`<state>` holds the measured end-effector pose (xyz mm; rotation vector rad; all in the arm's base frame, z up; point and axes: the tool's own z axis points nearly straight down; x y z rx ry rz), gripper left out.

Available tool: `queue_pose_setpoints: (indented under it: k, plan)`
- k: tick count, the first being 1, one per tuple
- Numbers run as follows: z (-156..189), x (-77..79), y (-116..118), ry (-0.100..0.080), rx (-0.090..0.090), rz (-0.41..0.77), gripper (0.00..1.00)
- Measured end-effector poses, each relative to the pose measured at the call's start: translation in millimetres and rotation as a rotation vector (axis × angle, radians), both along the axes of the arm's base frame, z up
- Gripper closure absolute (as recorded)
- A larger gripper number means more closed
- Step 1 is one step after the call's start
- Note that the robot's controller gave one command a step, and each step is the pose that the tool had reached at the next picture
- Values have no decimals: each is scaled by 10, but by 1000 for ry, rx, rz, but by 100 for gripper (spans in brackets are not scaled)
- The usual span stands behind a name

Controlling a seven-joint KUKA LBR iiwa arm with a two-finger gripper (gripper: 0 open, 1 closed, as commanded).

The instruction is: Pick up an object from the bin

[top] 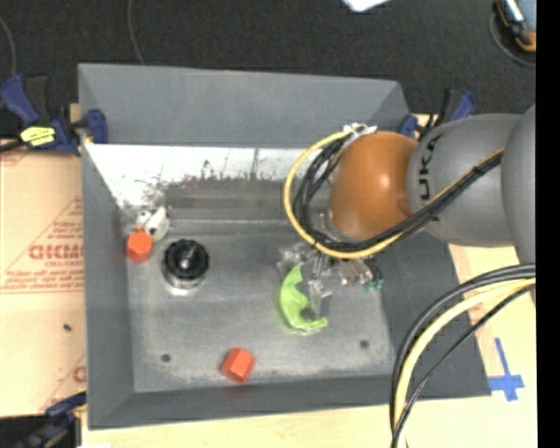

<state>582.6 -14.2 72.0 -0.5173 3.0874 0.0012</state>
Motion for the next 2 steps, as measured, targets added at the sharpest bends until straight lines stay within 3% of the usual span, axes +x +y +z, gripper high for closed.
queue_pose_setpoints:
  k: [1,2]
  plan:
    - [0,0,0,0,0,-1,100]
    - [902,-17,14,0,0,0,100]
